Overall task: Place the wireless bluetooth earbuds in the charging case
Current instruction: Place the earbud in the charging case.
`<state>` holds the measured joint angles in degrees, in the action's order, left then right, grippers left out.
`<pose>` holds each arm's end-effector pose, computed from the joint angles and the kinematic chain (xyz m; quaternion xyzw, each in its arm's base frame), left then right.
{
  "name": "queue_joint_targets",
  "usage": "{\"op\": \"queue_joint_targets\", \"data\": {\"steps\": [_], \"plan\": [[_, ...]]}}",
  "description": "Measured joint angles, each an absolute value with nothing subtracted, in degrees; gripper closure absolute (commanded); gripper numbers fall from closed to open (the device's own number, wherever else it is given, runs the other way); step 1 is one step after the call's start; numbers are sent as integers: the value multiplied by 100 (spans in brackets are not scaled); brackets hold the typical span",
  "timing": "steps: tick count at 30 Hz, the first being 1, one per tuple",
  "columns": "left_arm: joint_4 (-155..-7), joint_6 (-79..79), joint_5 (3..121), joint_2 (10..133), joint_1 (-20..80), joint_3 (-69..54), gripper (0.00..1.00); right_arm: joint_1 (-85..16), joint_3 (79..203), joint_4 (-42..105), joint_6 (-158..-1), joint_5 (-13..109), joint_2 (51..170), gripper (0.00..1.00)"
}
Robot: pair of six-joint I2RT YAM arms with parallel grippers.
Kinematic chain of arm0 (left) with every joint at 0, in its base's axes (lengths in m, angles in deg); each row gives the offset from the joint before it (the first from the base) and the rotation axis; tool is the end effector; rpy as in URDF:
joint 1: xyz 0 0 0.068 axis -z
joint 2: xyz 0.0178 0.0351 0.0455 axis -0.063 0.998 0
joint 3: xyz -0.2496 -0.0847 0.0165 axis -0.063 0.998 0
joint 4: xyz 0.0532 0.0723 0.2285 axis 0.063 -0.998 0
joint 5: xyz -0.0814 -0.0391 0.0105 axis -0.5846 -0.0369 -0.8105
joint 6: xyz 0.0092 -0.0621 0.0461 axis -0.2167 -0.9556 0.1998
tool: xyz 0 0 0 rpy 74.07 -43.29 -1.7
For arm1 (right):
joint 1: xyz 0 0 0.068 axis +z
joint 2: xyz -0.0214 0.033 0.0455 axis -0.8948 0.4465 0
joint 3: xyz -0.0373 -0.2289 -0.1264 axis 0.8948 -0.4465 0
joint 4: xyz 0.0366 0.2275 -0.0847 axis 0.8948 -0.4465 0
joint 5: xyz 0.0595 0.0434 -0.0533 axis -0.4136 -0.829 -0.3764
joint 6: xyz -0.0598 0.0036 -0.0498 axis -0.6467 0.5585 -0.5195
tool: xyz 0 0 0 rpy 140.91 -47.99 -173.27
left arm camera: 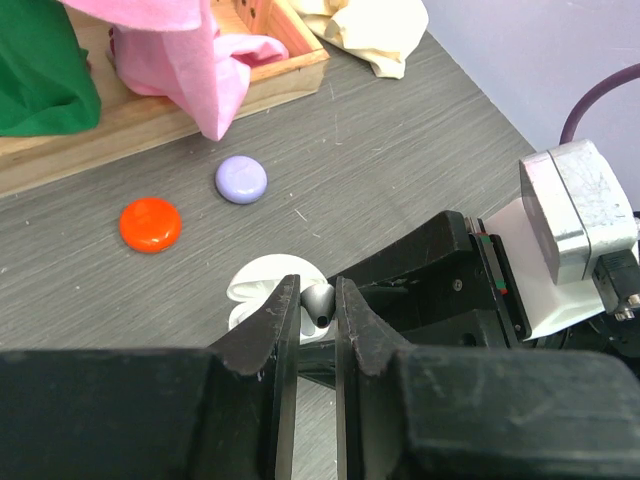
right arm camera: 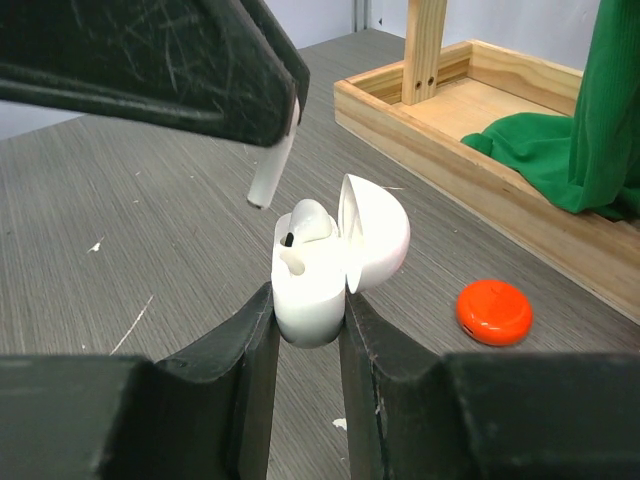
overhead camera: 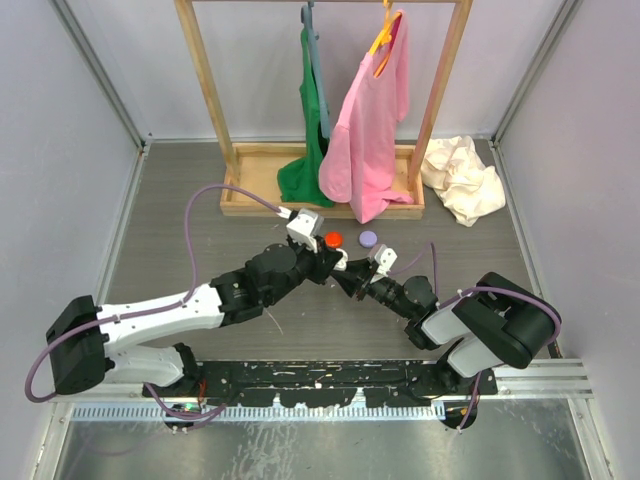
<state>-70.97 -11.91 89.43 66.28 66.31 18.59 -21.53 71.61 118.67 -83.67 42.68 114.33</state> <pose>0.1570 -0.2559 0.2884 0.1576 0.7555 -0.3291 0.5441 0.1665 0.1701 0.1755 -0.2998 0.5847 0.3558 0.6646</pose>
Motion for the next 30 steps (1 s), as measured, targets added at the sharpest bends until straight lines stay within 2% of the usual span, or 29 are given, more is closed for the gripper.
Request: {"op": "queue_joint_targets", "data": {"steps": [30], "plan": [[-6228,-870,9129,7100,6703,2233,90,-2153,7133,11865,-8365,4345,11417,94]]}}
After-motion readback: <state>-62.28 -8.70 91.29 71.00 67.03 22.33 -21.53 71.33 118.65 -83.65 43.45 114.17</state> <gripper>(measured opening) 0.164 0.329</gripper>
